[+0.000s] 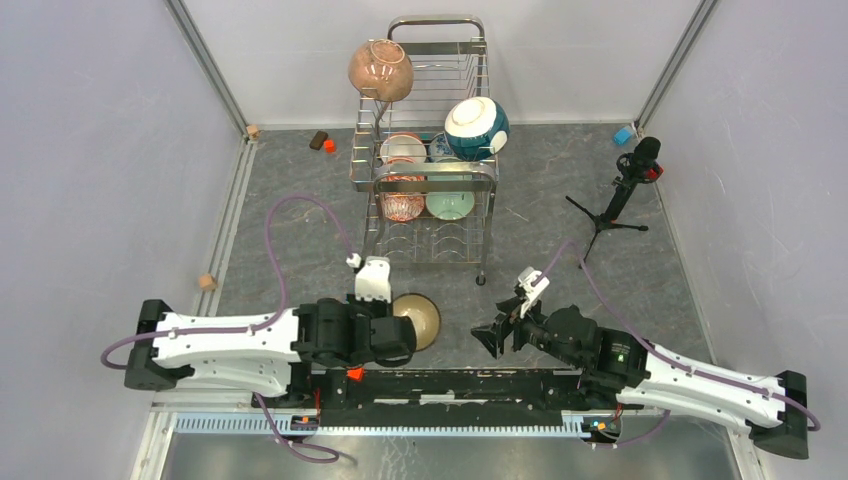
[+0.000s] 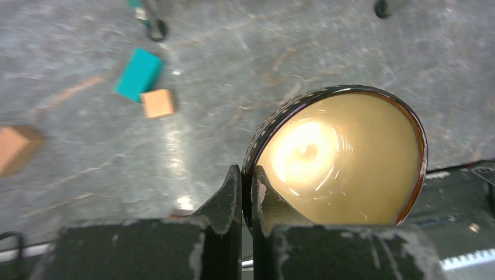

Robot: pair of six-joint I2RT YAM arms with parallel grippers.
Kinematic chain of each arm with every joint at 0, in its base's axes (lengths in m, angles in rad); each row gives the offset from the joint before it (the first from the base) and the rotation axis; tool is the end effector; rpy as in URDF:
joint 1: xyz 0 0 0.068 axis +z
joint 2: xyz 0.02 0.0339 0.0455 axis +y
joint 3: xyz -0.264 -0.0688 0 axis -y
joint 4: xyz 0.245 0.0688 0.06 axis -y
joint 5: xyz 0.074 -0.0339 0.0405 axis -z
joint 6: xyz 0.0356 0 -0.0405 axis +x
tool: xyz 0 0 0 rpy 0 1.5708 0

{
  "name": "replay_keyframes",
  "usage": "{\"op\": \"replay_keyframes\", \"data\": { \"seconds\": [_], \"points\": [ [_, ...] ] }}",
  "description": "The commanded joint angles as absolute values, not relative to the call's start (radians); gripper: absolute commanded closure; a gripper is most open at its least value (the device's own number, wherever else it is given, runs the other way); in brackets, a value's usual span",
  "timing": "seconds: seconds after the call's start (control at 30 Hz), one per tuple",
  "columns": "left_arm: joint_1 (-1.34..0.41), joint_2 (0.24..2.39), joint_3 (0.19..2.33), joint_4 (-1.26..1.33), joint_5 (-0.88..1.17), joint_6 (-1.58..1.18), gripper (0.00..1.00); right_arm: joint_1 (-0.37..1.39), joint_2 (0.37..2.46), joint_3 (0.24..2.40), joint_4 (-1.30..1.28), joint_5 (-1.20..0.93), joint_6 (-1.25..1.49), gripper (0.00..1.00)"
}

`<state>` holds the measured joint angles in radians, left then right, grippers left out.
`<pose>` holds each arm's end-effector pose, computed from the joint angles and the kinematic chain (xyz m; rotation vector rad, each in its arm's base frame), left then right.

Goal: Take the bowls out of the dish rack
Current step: Place the bowl at the center of the board.

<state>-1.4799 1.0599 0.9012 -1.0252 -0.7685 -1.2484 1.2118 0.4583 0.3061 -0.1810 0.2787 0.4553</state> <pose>0.0410 -0.1769 0.2721 0.0849 2.3108 -0.2507 0.0572 0.1246 0.2171 -0.5466 1.9100 0.8558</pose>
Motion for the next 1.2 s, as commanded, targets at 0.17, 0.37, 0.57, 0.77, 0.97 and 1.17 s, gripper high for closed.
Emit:
{"op": "replay_keyframes", "data": {
  "seconds": [0.17,0.37,0.57,0.77,0.97,1.17],
  "points": [
    [-1.241,0.934,1.016,-1.226,-0.916,-1.078,0.98,1.216,0.508,0.237,-0.070,0.318,0.378,0.12],
    [-1.023,0.821,1.042,-1.198,-0.895,-0.909,0.98,1.216,0.596,0.235,-0.033,0.290,0.376,0.12],
    [-0.751,0.827,1.011,-1.074,-0.759,-0.759,0.98,1.216,0.598,0.203,0.036,0.259,0.375,0.12],
    [-0.418,0.914,1.001,-0.846,-0.567,-0.704,0.98,1.216,0.607,0.189,0.056,0.229,0.372,0.12],
    [-0.174,1.098,1.040,-0.659,-0.453,-0.806,0.98,1.216,0.611,0.159,0.078,0.236,0.371,0.13],
    [-0.036,1.308,1.113,-0.452,-0.400,-0.842,0.98,1.216,0.599,0.112,0.138,0.261,0.368,0.13]
  ]
}}
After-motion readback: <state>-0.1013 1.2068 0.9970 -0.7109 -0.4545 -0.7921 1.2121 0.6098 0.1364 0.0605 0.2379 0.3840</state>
